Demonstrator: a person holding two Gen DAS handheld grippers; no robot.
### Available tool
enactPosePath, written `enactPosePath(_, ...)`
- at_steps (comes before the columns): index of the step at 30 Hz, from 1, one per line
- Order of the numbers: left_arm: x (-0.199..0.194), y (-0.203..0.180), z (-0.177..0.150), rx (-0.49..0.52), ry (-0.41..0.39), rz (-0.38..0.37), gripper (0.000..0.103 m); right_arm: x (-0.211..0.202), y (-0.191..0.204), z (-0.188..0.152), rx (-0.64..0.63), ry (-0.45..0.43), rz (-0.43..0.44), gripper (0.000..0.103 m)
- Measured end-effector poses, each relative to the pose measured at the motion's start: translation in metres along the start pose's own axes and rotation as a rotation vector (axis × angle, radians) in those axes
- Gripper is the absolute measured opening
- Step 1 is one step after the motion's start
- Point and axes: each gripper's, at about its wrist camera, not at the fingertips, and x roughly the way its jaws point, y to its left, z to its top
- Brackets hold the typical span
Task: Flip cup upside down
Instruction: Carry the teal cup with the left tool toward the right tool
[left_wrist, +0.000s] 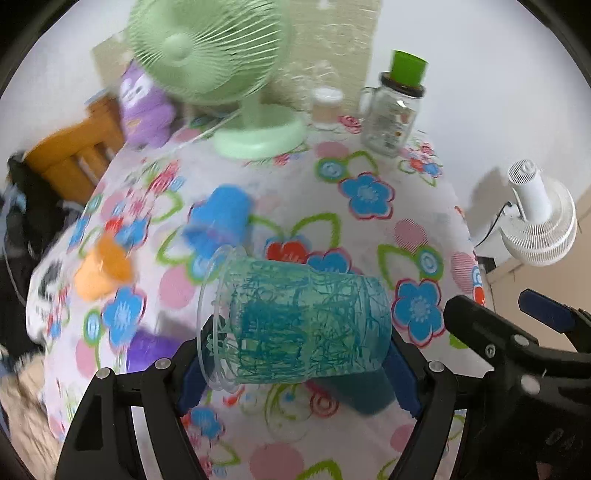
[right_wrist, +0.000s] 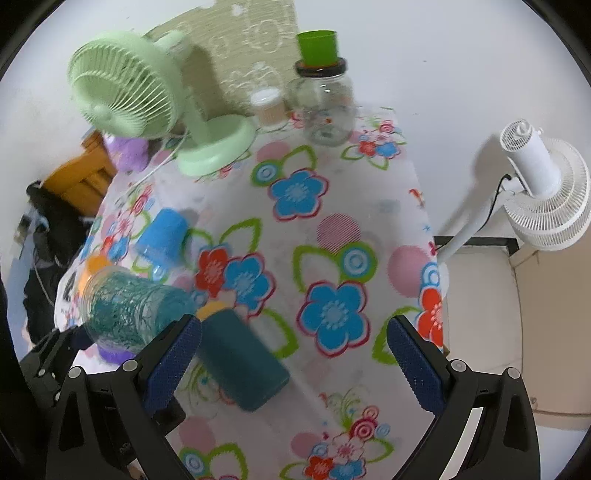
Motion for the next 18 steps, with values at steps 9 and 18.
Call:
enactPosePath(9,0.005,0.037,-0.050,-0.126,0.057,0.048,0.083,0.019,0.029,-0.032,-0.076,0.081,0.037,0.101)
enactPosePath(18,0.028,0.065,-0.104,-0.290,0.144,0.063,0.083,0.047,0.057,-0.060,-0.150,0.164,0.050,0.101)
